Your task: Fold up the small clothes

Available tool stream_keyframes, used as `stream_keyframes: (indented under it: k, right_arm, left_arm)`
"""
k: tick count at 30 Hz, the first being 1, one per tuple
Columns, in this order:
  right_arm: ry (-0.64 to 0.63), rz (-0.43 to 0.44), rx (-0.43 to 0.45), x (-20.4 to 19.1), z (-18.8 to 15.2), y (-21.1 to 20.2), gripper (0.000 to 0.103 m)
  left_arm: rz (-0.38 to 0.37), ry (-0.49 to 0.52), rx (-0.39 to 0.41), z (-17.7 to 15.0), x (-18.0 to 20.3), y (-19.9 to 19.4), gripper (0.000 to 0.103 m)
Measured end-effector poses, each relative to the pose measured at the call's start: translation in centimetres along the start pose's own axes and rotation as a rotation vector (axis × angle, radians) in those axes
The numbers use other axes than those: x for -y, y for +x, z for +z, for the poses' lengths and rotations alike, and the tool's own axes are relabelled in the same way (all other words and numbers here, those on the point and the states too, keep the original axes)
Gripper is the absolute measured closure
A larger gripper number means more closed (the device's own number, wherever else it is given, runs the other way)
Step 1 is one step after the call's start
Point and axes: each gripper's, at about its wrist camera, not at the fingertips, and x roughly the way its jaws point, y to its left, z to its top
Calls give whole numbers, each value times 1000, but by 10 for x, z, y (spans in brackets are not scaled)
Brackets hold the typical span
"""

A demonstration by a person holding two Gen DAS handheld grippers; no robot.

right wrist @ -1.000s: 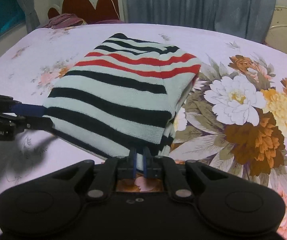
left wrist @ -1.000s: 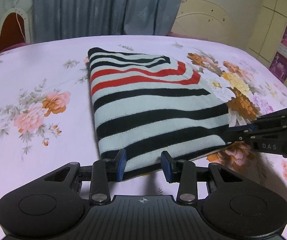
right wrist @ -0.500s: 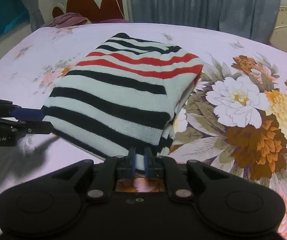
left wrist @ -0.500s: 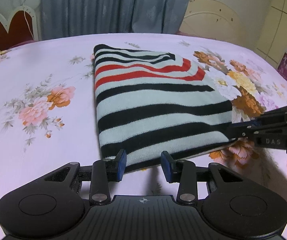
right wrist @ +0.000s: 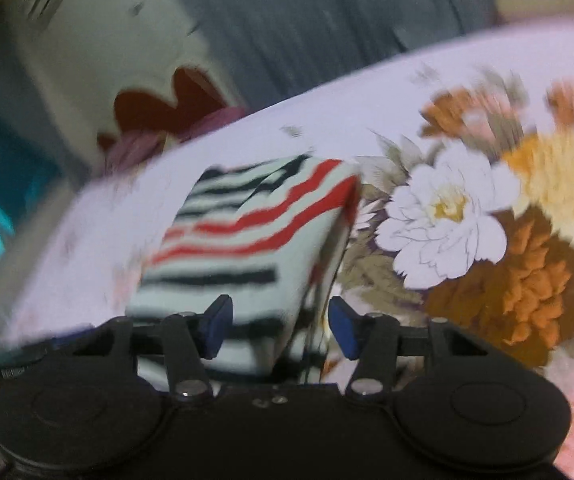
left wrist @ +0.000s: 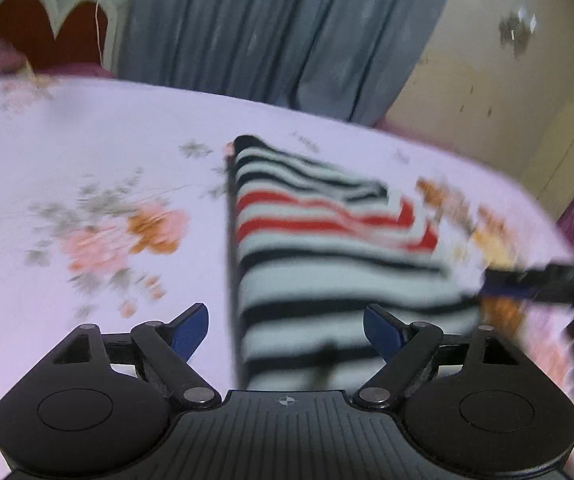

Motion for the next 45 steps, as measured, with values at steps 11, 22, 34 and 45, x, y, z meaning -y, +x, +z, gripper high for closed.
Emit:
stream_keyframes:
  k: [11, 22, 34, 45]
  right_arm:
    - [199, 124, -162, 43, 16, 72, 47]
    - [268, 218, -161, 45, 21, 87, 48]
    - [67, 36, -119, 7, 28, 80, 71]
    - [-126, -7, -33, -78, 32, 56, 72]
  left_arm:
    - [-116, -181, -146, 28, -29, 81, 19]
    - [-164, -192, -204, 39, -31, 110, 20]
    - [-148, -107, -142, 45, -7, 104, 52]
    - [-252, -91, -39, 60, -46, 43, 57]
